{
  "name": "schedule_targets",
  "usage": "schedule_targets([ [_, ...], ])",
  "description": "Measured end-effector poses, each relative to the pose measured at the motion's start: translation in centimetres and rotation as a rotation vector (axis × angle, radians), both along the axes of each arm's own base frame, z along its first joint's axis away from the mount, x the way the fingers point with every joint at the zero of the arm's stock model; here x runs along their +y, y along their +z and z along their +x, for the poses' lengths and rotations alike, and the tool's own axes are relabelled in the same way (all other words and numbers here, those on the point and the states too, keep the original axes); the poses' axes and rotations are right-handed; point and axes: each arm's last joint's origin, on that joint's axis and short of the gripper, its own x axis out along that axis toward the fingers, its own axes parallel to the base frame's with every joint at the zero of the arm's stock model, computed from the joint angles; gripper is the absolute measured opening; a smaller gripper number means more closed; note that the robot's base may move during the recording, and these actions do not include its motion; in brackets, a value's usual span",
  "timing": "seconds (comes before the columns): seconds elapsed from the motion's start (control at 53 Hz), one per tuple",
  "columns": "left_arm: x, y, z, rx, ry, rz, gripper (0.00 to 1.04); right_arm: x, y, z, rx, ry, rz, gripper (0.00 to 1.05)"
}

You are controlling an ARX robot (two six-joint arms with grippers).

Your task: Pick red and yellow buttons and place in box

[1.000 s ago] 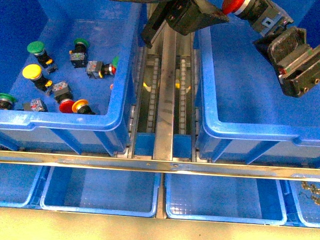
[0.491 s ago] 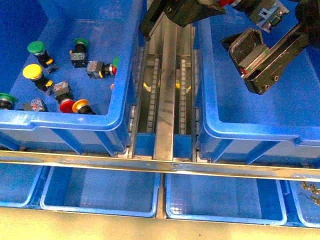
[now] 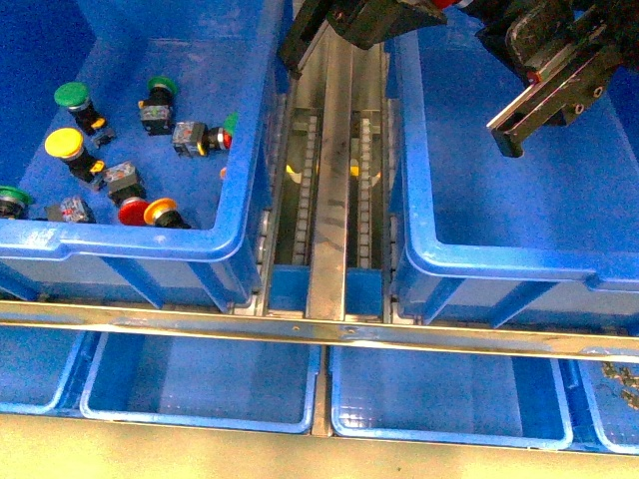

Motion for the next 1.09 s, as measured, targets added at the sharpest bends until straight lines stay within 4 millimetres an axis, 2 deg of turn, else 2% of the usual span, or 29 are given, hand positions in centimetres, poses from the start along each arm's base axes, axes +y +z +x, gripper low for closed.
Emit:
schedule_targets([
  [0.076, -0.03, -0.01, -0.01, 0.01, 0.008, -0.002, 0.35, 0.0, 0.01, 0.0, -0.009, 0.002, -0.025, 0.32],
  [0.227, -0.13, -0.01, -0.05, 0.018, 0.021, 0.0, 0.35, 0.0, 0.03, 0.01, -0.016, 0.007, -0.04, 0.29],
  [0.415, -0.15, 0.1, 0.0, 0.005, 0.017, 0.005, 0.62, 0.07, 0.04, -0.02, -0.001, 0.02, 0.009, 0.26],
  [0.453, -0.15, 0.08, 0.0, 0.004, 0.017, 0.006, 0.65, 0.05, 0.1, -0.03, -0.002, 0.019, 0.015, 0.25],
  [0.51, -0.13, 0.07, 0.01, 0.003, 0.02, 0.009, 0.64, 0.06, 0.1, -0.03, 0.001, 0.019, 0.022, 0.25],
  [0.604, -0.13, -0.07, 0.06, 0.003, 0.02, 0.013, 0.81, 0.03, 0.17, -0.07, 0.001, 0.013, 0.034, 0.25],
  [0.661, -0.13, -0.11, 0.07, 0.003, 0.021, 0.014, 0.78, -0.03, 0.14, -0.12, 0.001, 0.011, 0.033, 0.25],
  [0.717, -0.13, -0.13, 0.06, 0.004, 0.021, 0.016, 0.8, -0.06, 0.06, -0.17, 0.004, 0.01, 0.033, 0.25],
  [0.812, -0.11, -0.14, 0.08, -0.003, 0.026, 0.026, 0.98, -0.19, 0.08, -0.2, 0.002, -0.007, 0.031, 0.25],
  [1.095, 0.19, 0.63, -0.07, -0.089, 0.029, 0.029, 0.97, -0.7, -0.58, -0.51, 0.026, -0.031, 0.02, 0.25],
])
